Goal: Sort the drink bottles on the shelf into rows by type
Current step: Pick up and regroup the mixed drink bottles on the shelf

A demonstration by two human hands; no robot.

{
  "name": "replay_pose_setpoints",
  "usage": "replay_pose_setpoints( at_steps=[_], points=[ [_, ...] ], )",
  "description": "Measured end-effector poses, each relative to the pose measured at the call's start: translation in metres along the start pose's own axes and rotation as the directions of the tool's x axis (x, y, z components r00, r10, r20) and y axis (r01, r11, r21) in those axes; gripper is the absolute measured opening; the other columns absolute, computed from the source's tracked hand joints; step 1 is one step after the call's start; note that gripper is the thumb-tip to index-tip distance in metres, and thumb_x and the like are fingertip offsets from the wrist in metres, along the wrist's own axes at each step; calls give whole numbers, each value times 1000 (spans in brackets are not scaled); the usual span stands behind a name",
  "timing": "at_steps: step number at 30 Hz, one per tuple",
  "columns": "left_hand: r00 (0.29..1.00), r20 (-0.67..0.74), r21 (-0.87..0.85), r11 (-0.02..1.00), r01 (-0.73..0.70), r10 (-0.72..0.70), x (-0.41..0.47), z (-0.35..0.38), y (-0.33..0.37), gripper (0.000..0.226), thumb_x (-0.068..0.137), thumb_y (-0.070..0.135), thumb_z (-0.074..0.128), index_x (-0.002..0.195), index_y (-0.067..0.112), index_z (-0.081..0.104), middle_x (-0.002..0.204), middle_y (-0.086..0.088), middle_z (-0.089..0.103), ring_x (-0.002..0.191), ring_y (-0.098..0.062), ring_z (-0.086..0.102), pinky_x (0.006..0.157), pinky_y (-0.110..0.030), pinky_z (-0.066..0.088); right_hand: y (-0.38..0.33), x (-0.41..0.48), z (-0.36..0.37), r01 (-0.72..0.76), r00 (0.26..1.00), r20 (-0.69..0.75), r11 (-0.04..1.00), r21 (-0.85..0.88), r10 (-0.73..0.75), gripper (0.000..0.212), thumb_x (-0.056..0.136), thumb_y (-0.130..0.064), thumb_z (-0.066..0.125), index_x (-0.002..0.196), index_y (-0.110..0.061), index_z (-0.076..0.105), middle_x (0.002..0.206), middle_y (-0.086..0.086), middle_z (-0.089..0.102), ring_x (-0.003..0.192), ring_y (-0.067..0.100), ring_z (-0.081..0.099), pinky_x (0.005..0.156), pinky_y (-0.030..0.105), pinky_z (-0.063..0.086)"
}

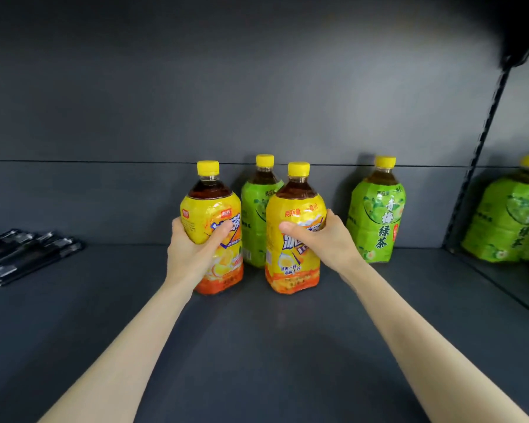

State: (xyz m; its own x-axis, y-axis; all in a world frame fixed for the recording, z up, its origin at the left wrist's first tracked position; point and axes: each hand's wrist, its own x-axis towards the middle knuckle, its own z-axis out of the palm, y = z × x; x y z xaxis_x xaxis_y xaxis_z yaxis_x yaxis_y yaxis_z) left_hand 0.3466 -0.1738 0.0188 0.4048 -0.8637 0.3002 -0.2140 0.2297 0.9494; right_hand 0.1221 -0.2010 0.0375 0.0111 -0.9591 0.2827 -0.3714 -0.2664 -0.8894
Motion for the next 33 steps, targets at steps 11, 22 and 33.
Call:
replay_pose_setpoints(
  at_steps=[11,22,33],
  points=[
    [983,181,-235,972,19,24,-43,21,15,50,61,49,67,104,31,49,101,10,66,88,-5,66,69,-24,52,1,-16,-3,-88,986,161,944,319,38,93,45,-45,82,124,-14,44,112,2,68,96,17,69,82,36,57],
    [978,204,-247,969,19,32,-56,19,37,54,62,56,65,106,26,54,102,2,68,91,-16,68,76,-36,56,-10,-54,-8,-61,995,-53,921,385,88,76,50,-42,87,114,-14,59,98,1,75,85,14,73,73,34,60],
    [872,433,-459,888,-3,227,-192,67,132,38,67,44,60,102,29,60,84,14,74,77,-6,71,52,-18,53,-35,-198,-142,137,922,-386,911,388,26,68,49,-50,81,104,-13,64,90,5,76,81,23,74,74,42,60]
  ],
)
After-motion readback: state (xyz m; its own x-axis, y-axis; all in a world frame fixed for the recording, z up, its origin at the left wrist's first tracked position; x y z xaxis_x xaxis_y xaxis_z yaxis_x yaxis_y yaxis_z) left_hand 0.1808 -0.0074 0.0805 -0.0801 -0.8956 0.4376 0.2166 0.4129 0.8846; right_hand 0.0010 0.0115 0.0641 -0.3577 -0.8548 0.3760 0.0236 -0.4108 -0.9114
